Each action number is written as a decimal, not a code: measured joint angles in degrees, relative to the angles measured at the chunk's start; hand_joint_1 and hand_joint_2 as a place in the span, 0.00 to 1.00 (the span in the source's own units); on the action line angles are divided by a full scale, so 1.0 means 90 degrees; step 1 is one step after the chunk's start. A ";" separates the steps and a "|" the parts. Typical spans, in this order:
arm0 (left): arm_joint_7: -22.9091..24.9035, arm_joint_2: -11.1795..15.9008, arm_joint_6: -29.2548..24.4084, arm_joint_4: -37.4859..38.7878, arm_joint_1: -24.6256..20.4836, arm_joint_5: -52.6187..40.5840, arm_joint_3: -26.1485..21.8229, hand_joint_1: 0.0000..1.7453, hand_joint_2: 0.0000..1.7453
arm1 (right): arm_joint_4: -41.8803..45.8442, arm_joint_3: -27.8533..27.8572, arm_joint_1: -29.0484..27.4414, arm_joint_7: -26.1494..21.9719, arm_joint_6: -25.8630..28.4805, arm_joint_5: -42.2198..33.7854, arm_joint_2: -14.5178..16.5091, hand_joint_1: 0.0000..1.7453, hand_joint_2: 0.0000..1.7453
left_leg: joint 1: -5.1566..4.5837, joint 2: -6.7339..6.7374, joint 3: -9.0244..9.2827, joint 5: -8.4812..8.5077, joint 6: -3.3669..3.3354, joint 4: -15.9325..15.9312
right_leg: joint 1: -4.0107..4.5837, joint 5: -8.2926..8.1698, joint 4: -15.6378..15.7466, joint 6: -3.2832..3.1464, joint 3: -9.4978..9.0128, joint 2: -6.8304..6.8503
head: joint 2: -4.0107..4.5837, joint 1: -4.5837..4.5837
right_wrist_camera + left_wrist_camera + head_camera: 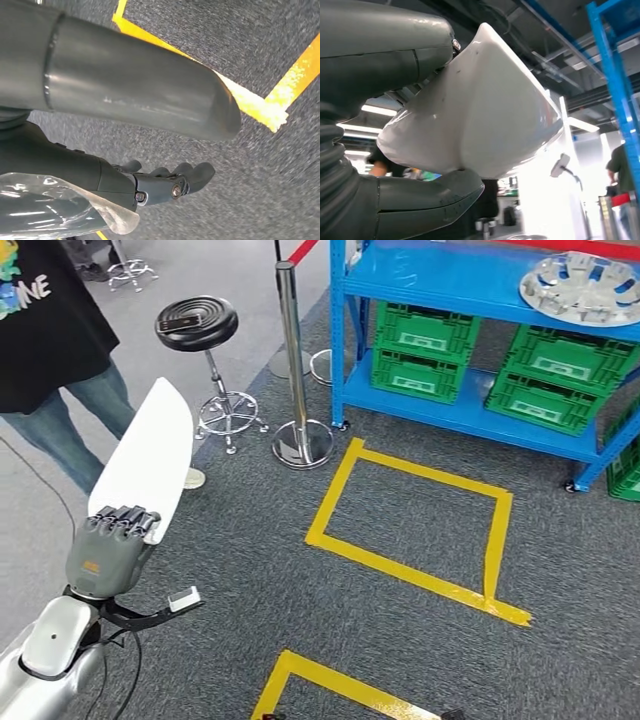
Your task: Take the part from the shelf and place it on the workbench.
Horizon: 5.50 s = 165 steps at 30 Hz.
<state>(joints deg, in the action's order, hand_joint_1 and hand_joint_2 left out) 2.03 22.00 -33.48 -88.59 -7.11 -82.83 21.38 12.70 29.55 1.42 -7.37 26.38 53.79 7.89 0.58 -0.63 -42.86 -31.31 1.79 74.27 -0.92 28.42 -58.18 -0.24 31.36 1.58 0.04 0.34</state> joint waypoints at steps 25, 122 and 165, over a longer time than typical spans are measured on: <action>0.0070 -0.0063 0.0022 0.0007 -0.0135 -0.0075 0.0264 1.00 1.00 | -0.0027 0.0147 -0.0062 0.0170 -0.0194 -0.0087 -0.0073 0.00 0.00 | 0.0002 -0.0747 0.0806 0.0754 -0.0190 -0.1706 | 0.0010 -0.0081 0.0058 0.0142 0.0015 -0.0592 | 0.0000 -0.0030; 0.0381 -0.0068 -0.0184 0.0335 0.0121 -0.0154 -0.0114 1.00 1.00 | -0.0063 0.0306 -0.0109 0.0277 -0.0173 0.0304 -0.0043 0.00 0.00 | 0.0006 -0.0036 0.0109 -0.0143 -0.0131 -0.0123 | 0.0040 -0.0012 0.0133 0.0056 -0.0013 -0.0086 | 0.0000 0.0009; 0.0401 -0.0041 -0.0110 0.0352 -0.0097 -0.0174 -0.0158 1.00 1.00 | -0.0059 0.0312 -0.0042 0.0259 -0.0214 0.0414 -0.0089 0.00 0.00 | -0.0035 0.0251 0.0920 0.0587 -0.0398 -0.1776 | 0.0088 0.0538 -0.0343 0.0315 0.0027 0.0220 | 0.0000 -0.0004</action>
<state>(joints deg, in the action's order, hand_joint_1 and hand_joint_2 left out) 5.64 21.63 -34.48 -85.42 -7.98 -84.39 19.96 12.17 32.36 1.04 -5.04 24.45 57.51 7.09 0.26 1.62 -34.58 -26.02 -1.80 58.28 -0.12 33.26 -61.26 2.60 31.60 3.55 0.04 0.30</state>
